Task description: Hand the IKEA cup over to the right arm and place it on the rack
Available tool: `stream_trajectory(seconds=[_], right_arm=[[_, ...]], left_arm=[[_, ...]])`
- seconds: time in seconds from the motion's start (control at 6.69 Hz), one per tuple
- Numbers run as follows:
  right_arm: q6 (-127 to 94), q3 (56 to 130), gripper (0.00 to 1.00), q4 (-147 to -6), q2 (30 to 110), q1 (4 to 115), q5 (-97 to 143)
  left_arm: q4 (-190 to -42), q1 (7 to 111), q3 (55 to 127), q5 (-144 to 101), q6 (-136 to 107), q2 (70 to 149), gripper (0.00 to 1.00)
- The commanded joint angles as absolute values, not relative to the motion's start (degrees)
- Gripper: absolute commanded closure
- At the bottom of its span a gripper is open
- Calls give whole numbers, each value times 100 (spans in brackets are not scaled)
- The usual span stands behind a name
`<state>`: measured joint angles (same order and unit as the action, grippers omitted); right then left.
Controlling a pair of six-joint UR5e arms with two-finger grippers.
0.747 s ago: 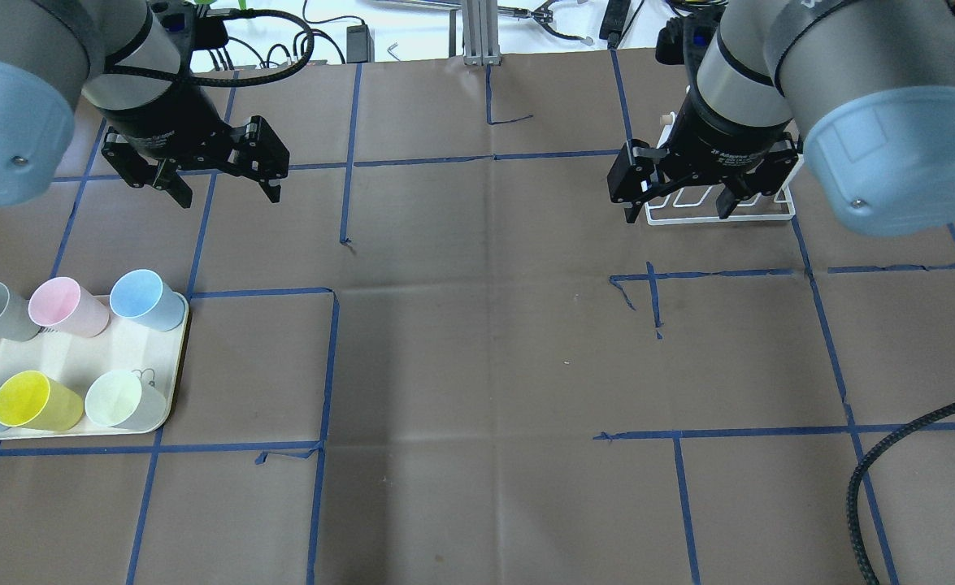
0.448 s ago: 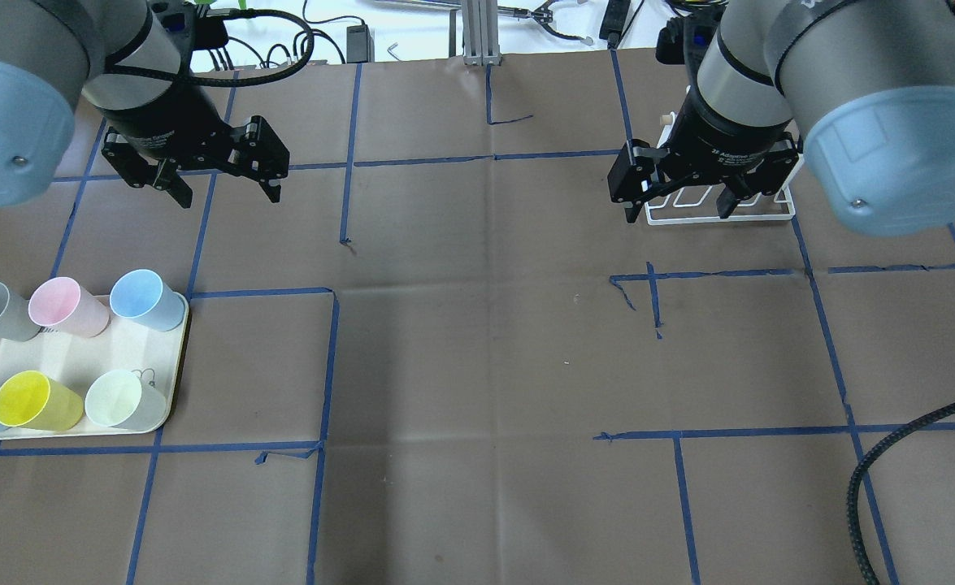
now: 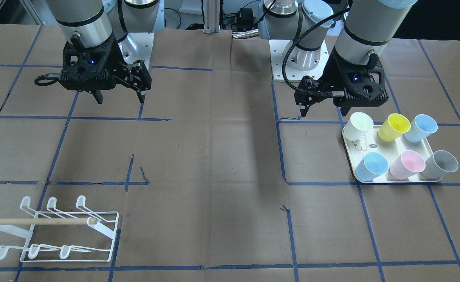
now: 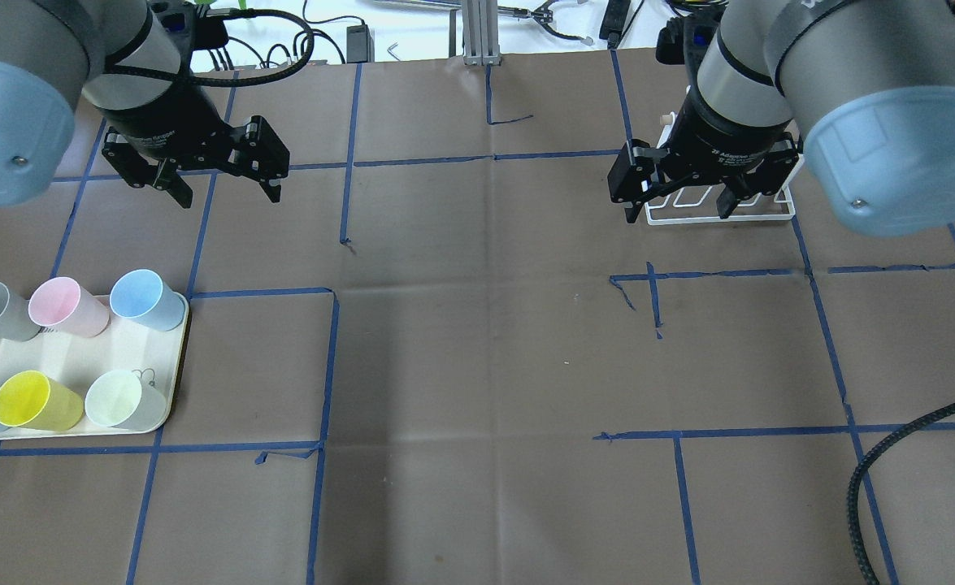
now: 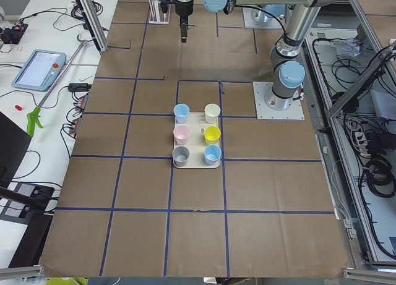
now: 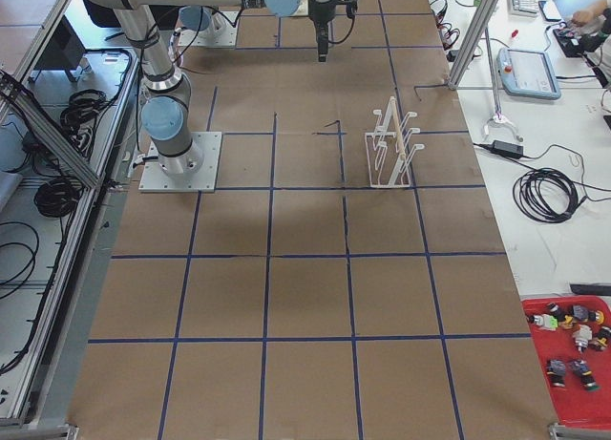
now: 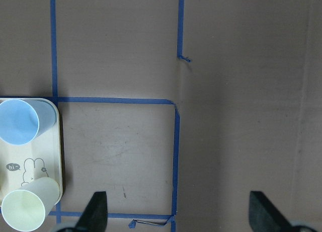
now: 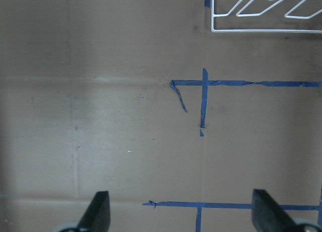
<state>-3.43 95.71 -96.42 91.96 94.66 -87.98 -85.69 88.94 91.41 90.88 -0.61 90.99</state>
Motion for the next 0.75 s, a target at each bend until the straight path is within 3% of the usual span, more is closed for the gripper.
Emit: stream_trajectory(seconds=[0.0, 0.6], right_arm=[[-343, 9571, 0, -9642, 9193, 9466, -8798], [-334, 9571, 0, -9642, 9193, 9457, -8807]], left_arm=[[-8569, 8895, 9141, 9088, -62, 9105, 0], [-8578, 8842, 9158, 9123, 52, 9105, 0]])
